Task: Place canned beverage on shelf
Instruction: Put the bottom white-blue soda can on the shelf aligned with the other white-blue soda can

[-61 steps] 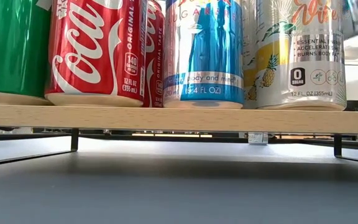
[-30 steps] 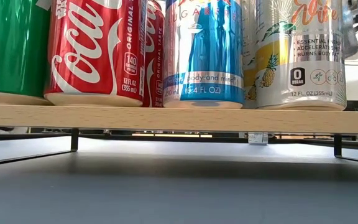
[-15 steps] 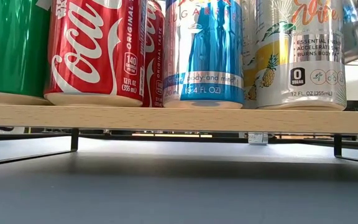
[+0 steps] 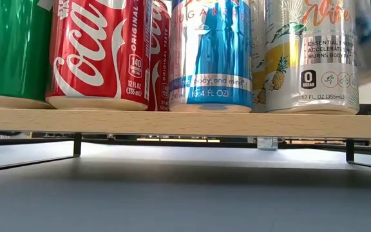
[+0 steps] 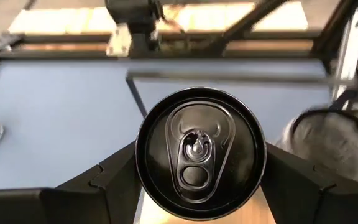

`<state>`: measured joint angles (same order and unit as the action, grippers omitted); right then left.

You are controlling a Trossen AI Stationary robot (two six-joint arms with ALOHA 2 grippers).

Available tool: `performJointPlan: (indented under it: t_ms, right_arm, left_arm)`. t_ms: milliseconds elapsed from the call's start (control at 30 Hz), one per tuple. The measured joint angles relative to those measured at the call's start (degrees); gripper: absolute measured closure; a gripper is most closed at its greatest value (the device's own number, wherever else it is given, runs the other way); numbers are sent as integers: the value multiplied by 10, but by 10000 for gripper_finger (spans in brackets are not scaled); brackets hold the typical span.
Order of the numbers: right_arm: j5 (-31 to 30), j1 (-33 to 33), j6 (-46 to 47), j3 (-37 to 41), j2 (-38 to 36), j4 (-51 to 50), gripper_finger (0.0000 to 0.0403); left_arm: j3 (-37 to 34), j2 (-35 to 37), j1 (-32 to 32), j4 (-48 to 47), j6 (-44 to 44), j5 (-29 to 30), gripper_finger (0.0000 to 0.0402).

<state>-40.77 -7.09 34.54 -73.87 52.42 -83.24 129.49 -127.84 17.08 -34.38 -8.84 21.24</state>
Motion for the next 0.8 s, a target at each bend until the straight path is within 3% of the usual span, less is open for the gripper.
performJointPlan:
  t_ms: [200,600,800]
  right_arm:
    - [0,0,0,0,0,-5,102]
    - [0,0,-1,0,0,-5,102]
    - [1,0,-5,0,0,-5,102]
  left_arm:
    - [0,-17,-3,8,-3,-31,145]
    - [0,-17,-7,-6,-36,-29,142]
    - [0,-17,-8,-9,-39,-45,102]
